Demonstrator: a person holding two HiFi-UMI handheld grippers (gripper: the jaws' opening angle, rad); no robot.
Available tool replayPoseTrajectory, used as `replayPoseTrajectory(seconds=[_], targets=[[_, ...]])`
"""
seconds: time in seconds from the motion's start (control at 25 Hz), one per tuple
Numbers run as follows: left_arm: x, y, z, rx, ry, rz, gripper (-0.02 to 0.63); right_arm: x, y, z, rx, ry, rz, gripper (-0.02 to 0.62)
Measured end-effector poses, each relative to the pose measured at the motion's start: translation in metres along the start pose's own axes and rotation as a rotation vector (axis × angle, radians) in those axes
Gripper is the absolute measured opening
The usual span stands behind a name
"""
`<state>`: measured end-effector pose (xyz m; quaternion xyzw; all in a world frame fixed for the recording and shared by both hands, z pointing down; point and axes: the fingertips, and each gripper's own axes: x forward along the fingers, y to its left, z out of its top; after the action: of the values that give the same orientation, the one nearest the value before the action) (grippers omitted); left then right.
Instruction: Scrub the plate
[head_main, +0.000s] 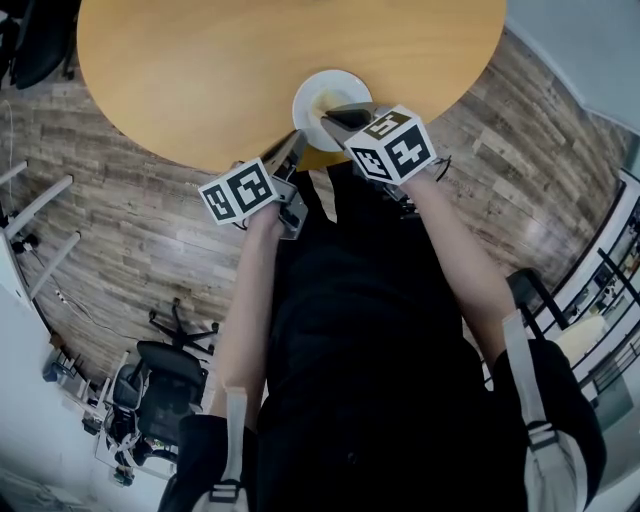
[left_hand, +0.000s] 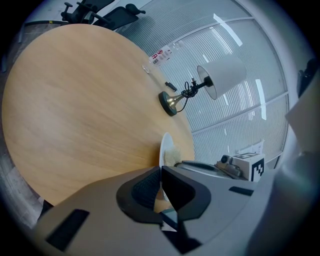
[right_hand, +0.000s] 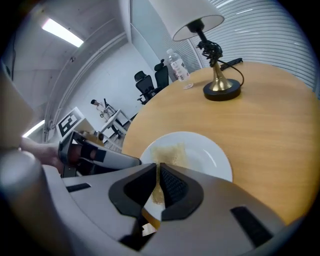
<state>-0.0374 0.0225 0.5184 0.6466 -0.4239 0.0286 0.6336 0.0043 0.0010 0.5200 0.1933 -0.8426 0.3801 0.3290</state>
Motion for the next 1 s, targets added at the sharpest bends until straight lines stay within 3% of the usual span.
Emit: replayPoseTrajectory(seconds=[0.12, 0.28, 0.44, 0.64, 1.0], targets=[[0.000, 0.001, 0.000, 0.015, 0.000, 0.013, 0.023, 0.006, 0.030, -0.010, -0.025, 0.023, 0.047, 0.029], [-0.002, 0.002, -0.004, 0.001, 0.002, 0.017, 0.023, 0.003, 0.041, -0.021, -0.046, 0.030, 0.041, 0.029], [-0.003, 0.002, -0.002, -0.005, -0.003, 0.019, 0.023, -0.006, 0.023, -0.031, -0.022, 0.051, 0.028, 0.029], [-0.001, 0.005, -0.001, -0.001, 0.008, 0.032, 0.023, -0.024, -0.018, -0.045, 0.011, 0.077, -0.055, 0.029], [0.000, 0.007, -0.001, -0.031, 0.010, 0.042, 0.023, -0.041, -0.050, -0.031, 0.085, 0.014, -0.133, 0.029]])
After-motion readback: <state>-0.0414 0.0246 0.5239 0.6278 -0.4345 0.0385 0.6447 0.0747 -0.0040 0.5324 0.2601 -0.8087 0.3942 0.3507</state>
